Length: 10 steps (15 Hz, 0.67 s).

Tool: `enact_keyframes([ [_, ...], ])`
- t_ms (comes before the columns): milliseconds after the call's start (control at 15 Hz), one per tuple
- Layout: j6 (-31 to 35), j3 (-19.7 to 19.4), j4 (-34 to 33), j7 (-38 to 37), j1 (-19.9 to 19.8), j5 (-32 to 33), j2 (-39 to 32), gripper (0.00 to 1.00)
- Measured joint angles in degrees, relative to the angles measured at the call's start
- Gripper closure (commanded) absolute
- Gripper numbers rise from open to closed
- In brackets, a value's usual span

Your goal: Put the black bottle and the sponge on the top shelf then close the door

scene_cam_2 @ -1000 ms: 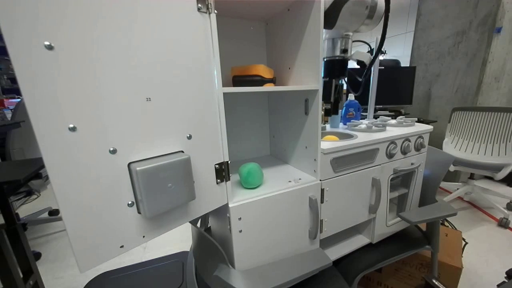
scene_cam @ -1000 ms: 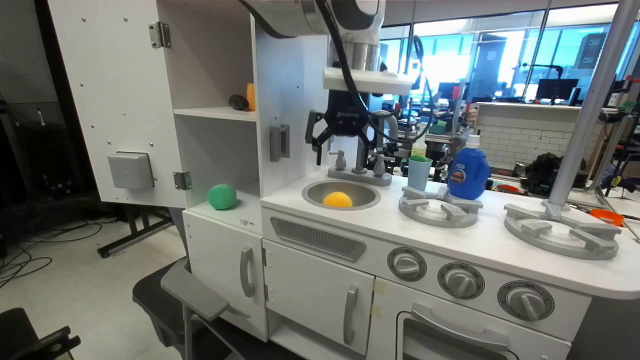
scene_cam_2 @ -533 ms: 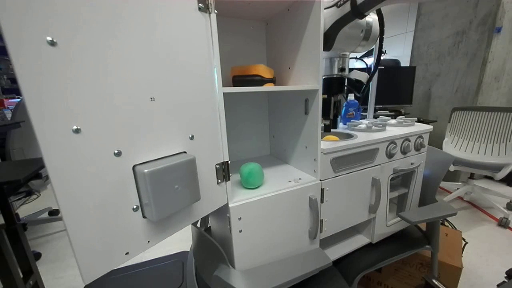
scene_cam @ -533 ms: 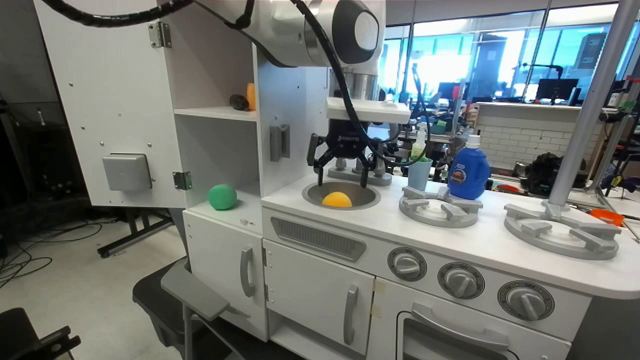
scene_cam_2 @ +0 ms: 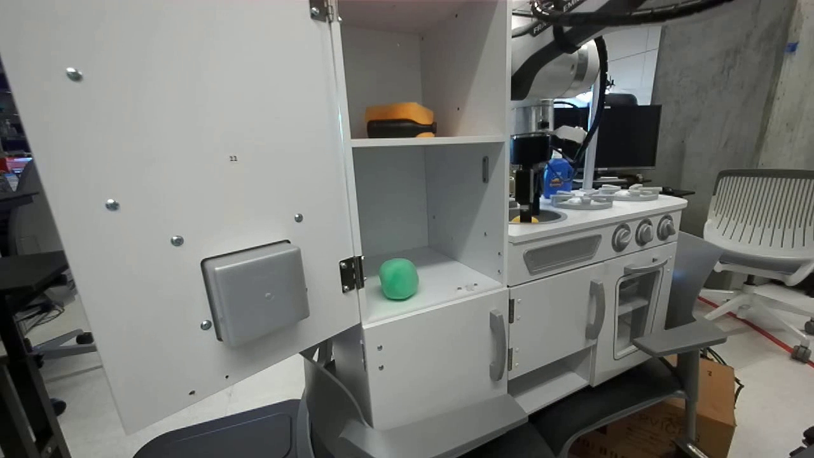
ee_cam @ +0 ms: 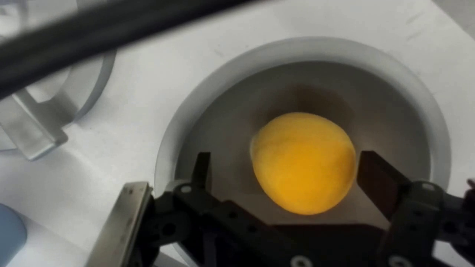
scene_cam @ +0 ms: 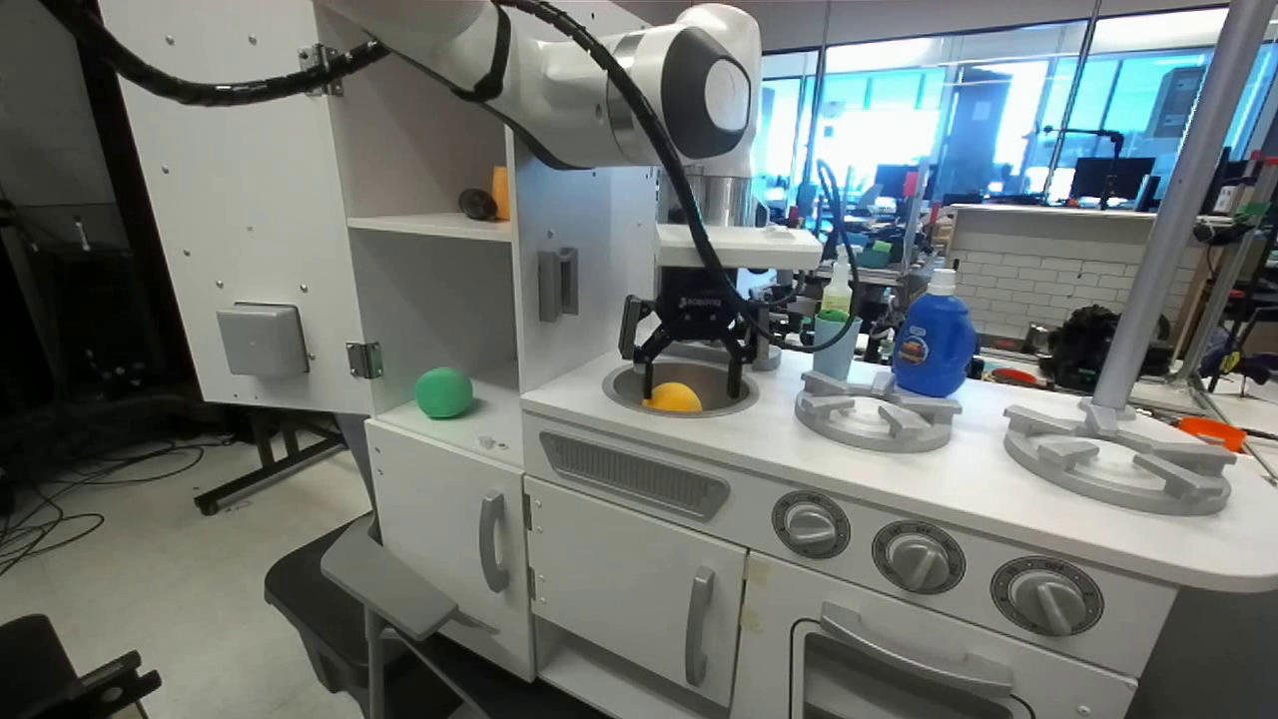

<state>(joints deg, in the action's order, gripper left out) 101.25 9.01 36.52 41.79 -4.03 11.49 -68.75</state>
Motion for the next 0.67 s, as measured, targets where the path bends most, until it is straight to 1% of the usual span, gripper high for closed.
enact_keyframes([
  [267,0.17,0.0,-0.74,0.39,0.11,0.94,-1.49,0.0],
  [333,0.32,0.0,-0.95,0.44,0.15,0.95,-1.79,0.25],
  [400,0.54,0.0,-1.04,0.47,0.19,0.95,-1.92,0.28],
  [667,2.2,0.0,-1.11,0.63,0.23,0.95,-2.17,0.58],
])
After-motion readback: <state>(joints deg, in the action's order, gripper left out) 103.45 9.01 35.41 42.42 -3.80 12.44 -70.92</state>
